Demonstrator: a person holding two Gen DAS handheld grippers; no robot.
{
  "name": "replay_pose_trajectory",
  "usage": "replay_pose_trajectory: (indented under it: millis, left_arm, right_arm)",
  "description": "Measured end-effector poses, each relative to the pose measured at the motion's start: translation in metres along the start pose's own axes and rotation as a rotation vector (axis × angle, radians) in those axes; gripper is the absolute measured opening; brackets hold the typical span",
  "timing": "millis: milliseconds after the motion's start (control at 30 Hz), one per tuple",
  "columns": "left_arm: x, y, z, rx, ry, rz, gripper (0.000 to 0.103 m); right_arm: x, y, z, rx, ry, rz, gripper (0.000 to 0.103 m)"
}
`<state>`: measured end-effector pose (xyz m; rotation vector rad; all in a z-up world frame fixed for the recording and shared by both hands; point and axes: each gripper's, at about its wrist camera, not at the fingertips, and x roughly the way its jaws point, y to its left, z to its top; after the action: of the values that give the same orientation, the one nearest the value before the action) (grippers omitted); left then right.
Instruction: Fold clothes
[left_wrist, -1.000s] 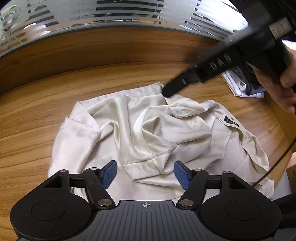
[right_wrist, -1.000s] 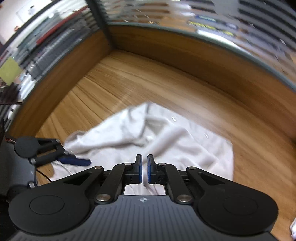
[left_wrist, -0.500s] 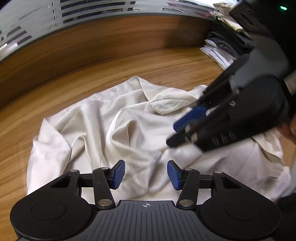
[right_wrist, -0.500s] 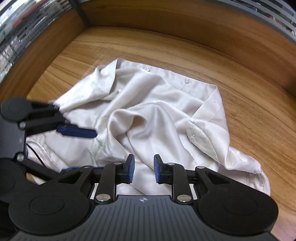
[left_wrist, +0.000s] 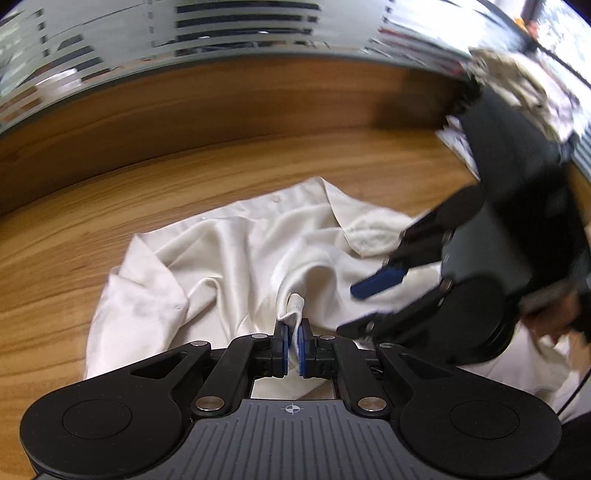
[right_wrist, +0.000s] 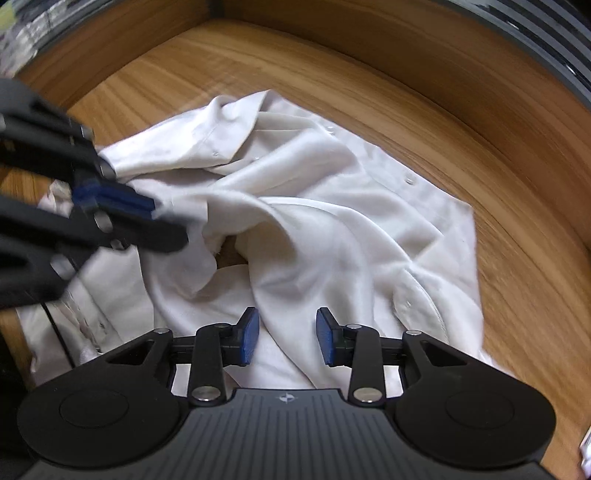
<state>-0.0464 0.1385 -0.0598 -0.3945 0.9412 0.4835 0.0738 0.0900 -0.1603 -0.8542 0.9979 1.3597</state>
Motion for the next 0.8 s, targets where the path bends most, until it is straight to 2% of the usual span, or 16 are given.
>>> replay_pose_trajectory:
  millis: [100,167,200,367,800]
  left_arm:
    - [-0.003,0.006,0.004,-0.04,-0.008,0.001,0.007]
    - [-0.003,0.008,0.006,-0.055,-0.01,0.002,0.007]
    - [-0.003,0.009,0.007,-0.058,-0.009,0.0,0.007]
    - [-0.008,0.007,0.008,-0.053,-0.014,-0.026,0.007]
    - [-0.056,-0.033,0.012,0.042,-0.058,-0.183,0.007]
  right_arm:
    - [0.007,0.002,0.001,-0.013,0.007,-0.017,0.036]
    - [0.003,-0.003,0.0,0.012,0.004,-0.031,0.008]
    - [0.001,-0.006,-0.001,0.024,0.002,-0.038,0.001]
    - [-0.038,-0.023,-0.01,0.108,-0.045,-0.04,0.0]
    - [-0.165,-0.044,-0.043,0.298,-0.156,-0.001,0.0]
